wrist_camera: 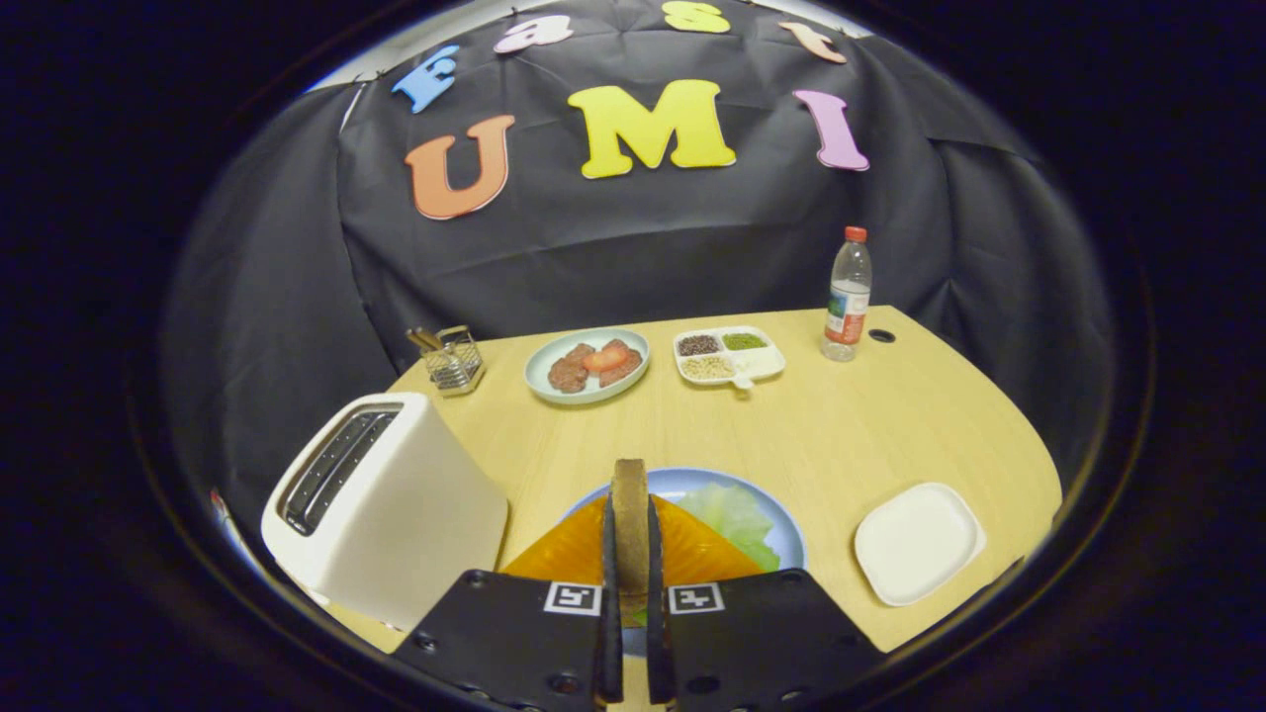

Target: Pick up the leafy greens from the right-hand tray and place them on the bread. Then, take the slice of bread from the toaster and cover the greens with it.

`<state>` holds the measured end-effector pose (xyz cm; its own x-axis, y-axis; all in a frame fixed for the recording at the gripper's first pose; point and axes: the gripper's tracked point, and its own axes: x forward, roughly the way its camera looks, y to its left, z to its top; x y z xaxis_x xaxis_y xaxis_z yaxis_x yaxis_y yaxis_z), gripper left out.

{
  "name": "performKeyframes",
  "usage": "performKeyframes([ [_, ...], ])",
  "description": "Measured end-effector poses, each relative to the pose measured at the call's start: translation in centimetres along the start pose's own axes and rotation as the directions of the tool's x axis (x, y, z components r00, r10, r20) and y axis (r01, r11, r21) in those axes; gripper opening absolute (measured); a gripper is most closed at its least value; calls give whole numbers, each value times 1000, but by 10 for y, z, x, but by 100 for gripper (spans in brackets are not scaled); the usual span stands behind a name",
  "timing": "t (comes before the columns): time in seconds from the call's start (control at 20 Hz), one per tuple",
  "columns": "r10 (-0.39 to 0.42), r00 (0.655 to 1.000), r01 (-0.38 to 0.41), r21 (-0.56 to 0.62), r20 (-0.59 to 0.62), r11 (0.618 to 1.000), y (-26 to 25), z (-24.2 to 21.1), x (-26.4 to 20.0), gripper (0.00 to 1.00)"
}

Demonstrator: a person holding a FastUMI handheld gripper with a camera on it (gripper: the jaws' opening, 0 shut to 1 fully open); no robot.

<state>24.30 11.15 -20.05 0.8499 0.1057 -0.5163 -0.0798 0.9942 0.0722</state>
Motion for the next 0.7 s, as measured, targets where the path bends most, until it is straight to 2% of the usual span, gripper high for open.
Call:
performKeyframes([
  [0.25, -59, 998, 60, -86, 11, 994, -30, -10, 8, 10],
  [0.55, -96, 995, 95, -59, -24, 994, -59, -34, 28, 14],
  [0.6, -78, 996, 77, -37, -35, 996, -59, -39, 32, 25],
  [0.7, -79, 997, 78, -8, -25, 997, -68, -41, 33, 33],
])
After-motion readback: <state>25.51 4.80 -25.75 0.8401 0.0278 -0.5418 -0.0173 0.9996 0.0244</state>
